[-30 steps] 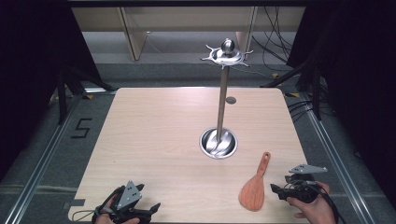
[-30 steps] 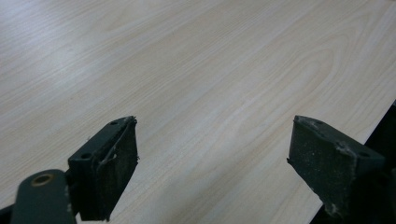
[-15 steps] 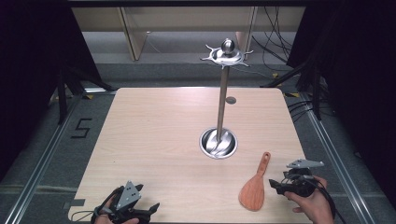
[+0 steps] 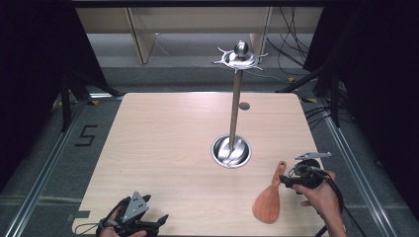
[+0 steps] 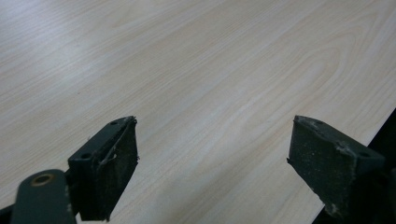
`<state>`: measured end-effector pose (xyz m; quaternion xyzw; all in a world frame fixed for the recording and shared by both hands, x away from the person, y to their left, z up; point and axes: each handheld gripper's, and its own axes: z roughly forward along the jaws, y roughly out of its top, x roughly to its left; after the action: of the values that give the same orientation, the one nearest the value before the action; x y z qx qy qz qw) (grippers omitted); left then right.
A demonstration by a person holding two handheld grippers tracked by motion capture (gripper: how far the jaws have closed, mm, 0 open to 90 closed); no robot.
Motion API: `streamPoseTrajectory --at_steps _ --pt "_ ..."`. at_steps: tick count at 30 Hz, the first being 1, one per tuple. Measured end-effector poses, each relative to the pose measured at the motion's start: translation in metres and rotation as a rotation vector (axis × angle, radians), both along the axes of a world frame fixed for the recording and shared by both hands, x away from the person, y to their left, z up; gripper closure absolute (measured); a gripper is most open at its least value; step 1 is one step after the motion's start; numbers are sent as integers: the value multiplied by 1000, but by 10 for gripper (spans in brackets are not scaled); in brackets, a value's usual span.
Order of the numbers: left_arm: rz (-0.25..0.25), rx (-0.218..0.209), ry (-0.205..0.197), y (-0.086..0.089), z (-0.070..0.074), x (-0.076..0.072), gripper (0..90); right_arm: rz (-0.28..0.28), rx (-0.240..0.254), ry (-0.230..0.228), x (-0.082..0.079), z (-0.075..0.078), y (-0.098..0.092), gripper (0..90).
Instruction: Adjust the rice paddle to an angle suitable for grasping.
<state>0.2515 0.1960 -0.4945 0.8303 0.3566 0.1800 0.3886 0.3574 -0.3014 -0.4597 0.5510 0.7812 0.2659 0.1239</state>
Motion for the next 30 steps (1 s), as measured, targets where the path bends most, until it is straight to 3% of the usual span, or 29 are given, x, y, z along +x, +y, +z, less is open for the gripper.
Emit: streamPoseTrajectory --at_steps 2,3,9,10,12,15,16,19,21,23,25,26,27,28,30 --pt "1 9 21 1 1 0 151 4 -3 16 3 0 2 345" --pt "5 -20 24 0 0 -1 151 13 -23 26 7 -2 6 347" --pt "4 -17 24 0 0 -1 151 12 -26 37 11 -7 13 346" --pt "10 8 6 0 -1 0 151 19 -44 50 13 -9 15 345" --pt "0 0 20 0 1 -1 150 5 -43 71 15 -12 18 342" --pt "5 -17 24 0 0 -1 151 49 -74 41 20 -17 17 340" --pt "5 -17 24 0 0 -1 151 49 -74 41 20 -17 17 340" --pt "-3 11 20 1 1 0 151 5 -62 102 19 -17 23 335" --pt "16 9 2 -1 -1 0 151 15 -82 86 22 -20 24 334" --pt "6 10 15 0 0 0 151 39 -94 70 24 -23 22 332" --pt "-1 -4 22 1 1 0 151 25 -90 80 25 -23 25 332" --pt "0 6 24 1 1 0 151 -12 -77 106 25 -23 29 334" --pt "0 6 24 1 1 0 151 -12 -77 106 25 -23 29 334" --pt "1 -15 25 0 1 0 151 31 -93 103 26 -24 28 339" --pt "-1 -7 19 0 1 0 151 10 -89 113 26 -24 30 341"
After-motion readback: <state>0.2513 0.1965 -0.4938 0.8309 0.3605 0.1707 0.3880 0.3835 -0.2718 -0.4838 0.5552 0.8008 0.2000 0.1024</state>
